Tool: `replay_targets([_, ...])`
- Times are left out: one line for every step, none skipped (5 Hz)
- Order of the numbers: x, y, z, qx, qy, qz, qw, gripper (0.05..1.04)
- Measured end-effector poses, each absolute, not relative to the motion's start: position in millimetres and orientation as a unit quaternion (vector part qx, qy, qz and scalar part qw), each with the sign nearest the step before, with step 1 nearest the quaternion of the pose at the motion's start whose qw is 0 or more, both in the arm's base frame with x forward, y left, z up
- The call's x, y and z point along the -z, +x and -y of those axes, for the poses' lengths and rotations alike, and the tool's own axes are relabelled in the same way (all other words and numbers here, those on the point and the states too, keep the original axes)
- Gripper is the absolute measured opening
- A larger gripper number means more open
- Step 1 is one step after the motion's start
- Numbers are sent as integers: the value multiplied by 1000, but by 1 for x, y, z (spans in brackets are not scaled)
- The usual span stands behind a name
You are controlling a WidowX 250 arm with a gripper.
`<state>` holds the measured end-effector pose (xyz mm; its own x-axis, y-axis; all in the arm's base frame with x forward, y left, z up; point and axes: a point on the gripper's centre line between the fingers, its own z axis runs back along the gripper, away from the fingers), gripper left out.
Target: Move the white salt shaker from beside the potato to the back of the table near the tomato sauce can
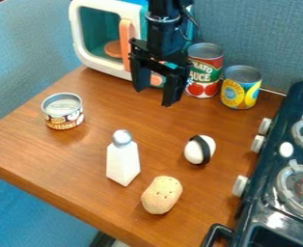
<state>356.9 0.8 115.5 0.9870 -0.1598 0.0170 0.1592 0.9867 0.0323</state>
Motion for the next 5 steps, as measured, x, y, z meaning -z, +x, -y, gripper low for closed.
replay_targets([-101, 353, -1, 81, 13, -13, 997, 1001])
replay_targets([-97, 340, 1, 72, 1, -28, 997, 1001])
replay_targets([-114, 326, -11, 60, 46, -28, 997, 1001])
replay_targets([-115, 308, -13, 65, 72, -37, 995, 1001])
replay_targets([-112, 294, -11, 73, 74, -46, 993, 1001])
